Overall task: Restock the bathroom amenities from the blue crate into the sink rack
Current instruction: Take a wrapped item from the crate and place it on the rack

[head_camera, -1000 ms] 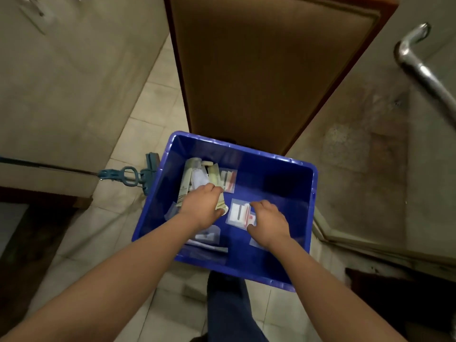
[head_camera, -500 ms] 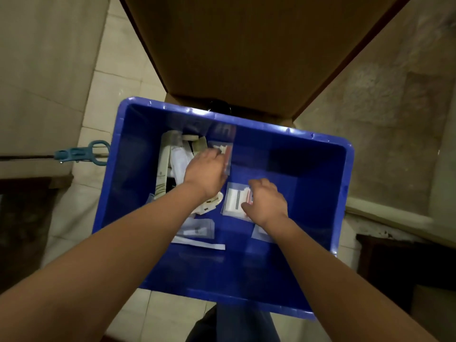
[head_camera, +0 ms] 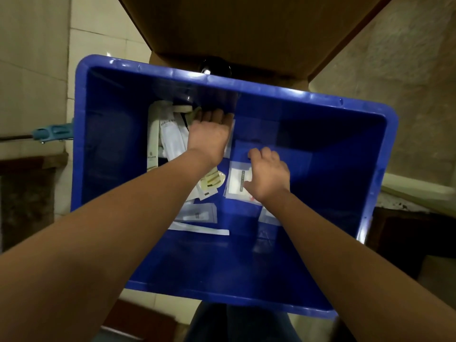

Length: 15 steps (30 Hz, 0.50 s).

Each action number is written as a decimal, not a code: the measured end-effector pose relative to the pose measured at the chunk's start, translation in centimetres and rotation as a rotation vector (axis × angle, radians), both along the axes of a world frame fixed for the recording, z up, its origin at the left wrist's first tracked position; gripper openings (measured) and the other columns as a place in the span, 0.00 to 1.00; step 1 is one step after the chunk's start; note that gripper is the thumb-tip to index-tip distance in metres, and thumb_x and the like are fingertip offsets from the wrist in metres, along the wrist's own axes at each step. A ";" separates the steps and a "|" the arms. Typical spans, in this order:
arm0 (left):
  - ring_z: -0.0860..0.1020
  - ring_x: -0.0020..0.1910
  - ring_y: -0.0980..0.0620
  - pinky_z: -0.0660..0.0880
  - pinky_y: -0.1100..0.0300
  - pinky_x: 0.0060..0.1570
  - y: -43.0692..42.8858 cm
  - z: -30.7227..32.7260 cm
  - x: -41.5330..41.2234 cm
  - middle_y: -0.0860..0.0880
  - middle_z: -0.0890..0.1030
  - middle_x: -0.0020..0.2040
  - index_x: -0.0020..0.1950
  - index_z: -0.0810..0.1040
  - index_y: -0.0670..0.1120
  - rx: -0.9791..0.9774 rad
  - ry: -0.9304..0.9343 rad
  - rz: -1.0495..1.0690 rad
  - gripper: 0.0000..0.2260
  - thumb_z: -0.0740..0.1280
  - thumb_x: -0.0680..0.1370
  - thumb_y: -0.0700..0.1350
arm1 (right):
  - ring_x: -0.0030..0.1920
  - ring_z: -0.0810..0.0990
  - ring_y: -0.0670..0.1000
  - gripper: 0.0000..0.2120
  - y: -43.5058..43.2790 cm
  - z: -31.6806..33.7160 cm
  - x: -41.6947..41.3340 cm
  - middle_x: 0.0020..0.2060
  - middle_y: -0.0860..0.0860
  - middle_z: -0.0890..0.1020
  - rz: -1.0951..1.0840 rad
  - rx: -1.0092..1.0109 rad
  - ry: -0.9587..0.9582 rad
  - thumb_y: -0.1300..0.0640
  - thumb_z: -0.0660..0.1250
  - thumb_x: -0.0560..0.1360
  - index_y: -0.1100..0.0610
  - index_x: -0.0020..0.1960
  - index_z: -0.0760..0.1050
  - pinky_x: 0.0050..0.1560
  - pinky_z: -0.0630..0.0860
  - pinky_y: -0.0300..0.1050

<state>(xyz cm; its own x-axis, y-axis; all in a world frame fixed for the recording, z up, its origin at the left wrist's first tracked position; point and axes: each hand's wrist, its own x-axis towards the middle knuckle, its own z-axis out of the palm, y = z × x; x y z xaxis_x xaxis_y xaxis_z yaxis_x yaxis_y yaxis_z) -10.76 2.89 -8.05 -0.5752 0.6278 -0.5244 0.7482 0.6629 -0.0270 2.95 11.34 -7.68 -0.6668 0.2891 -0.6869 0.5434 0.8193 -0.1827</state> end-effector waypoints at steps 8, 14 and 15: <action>0.70 0.61 0.40 0.64 0.50 0.62 0.0 -0.3 -0.5 0.41 0.73 0.63 0.64 0.71 0.43 0.038 0.040 -0.034 0.15 0.53 0.83 0.48 | 0.54 0.73 0.56 0.20 0.3 -0.4 -0.5 0.59 0.54 0.70 -0.100 -0.120 -0.039 0.58 0.71 0.71 0.55 0.60 0.71 0.47 0.71 0.47; 0.72 0.60 0.41 0.63 0.49 0.65 0.1 0.8 -0.1 0.42 0.75 0.61 0.64 0.71 0.43 0.038 0.005 -0.042 0.15 0.56 0.83 0.50 | 0.44 0.74 0.55 0.14 0.4 0.4 -0.1 0.58 0.53 0.70 -0.298 -0.244 -0.020 0.66 0.65 0.74 0.54 0.57 0.72 0.39 0.69 0.44; 0.74 0.59 0.42 0.62 0.50 0.67 0.1 1.2 -0.1 0.43 0.77 0.58 0.62 0.72 0.44 0.046 -0.013 -0.045 0.14 0.56 0.83 0.51 | 0.46 0.75 0.56 0.15 0.5 0.6 -0.1 0.58 0.53 0.72 -0.321 -0.265 -0.025 0.66 0.64 0.74 0.53 0.58 0.73 0.41 0.71 0.44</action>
<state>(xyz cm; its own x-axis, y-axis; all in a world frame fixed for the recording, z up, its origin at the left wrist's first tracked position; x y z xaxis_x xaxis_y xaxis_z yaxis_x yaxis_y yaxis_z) -10.91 3.02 -6.89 -0.5392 0.6765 -0.5016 0.7774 0.6289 0.0124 2.90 11.84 -7.10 -0.5538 0.2904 -0.7804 0.7706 0.5338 -0.3483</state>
